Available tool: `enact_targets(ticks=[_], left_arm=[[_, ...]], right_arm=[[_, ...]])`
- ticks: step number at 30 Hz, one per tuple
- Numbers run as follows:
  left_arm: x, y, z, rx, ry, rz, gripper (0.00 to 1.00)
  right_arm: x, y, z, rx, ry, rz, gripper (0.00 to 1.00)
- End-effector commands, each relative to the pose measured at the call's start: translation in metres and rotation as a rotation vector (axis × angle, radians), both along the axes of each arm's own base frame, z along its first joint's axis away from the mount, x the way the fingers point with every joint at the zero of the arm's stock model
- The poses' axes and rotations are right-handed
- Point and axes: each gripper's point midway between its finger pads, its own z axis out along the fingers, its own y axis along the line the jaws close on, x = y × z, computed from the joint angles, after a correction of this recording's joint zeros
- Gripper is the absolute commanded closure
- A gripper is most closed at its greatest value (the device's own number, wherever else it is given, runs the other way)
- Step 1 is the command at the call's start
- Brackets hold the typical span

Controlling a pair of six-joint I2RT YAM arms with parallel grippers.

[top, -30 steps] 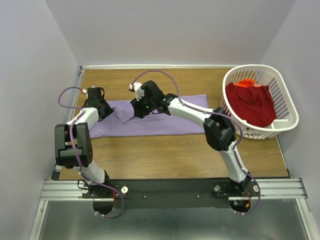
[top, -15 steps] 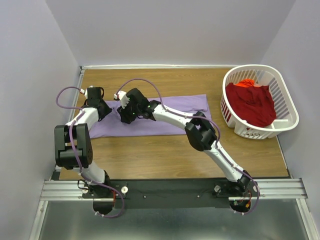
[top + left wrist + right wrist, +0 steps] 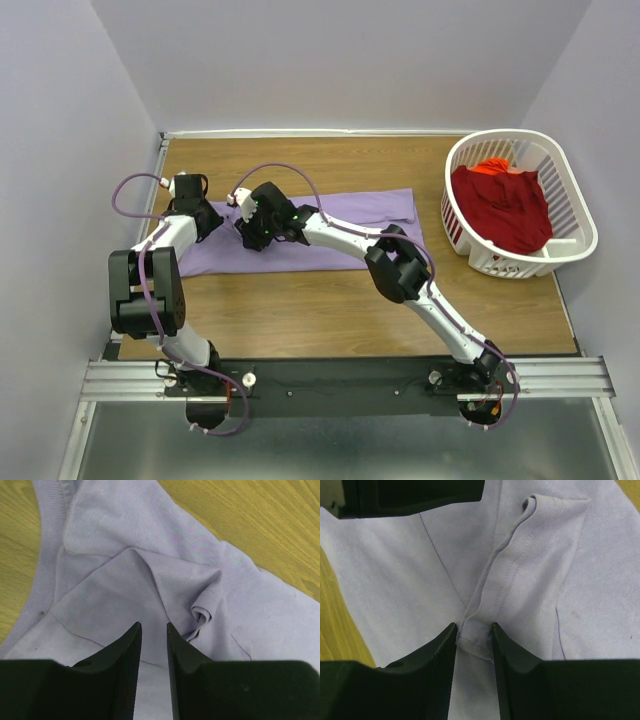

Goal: Fold and stack the t-shirts
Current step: Fold the tshirt

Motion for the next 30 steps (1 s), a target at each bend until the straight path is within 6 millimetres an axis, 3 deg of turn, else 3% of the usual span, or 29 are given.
enact_targets(ticks=[1,4,11,20,30], left_arm=[[0.001,0.001,0.004,0.009,-0.014,0.009,0.66],[0.001,0.000,0.002,0.007,-0.008,0.004,0.66],[-0.001,0.000,-0.002,0.006,0.002,0.002,0.66],[0.000,-0.003,-0.006,-0.003,0.012,-0.013,0.66],[-0.002,-0.009,-0.016,-0.025,0.038,-0.036,0.66]], right_arm=[[-0.002,0.003,0.001,-0.003,-0.021,0.003,0.60],[0.000,0.005,0.012,0.012,-0.034,0.000,0.73],[0.005,0.004,0.021,0.020,-0.050,-0.020,0.86],[0.020,0.002,0.042,0.054,-0.063,-0.081,0.82],[0.038,-0.009,0.041,0.062,-0.039,-0.144,0.82]])
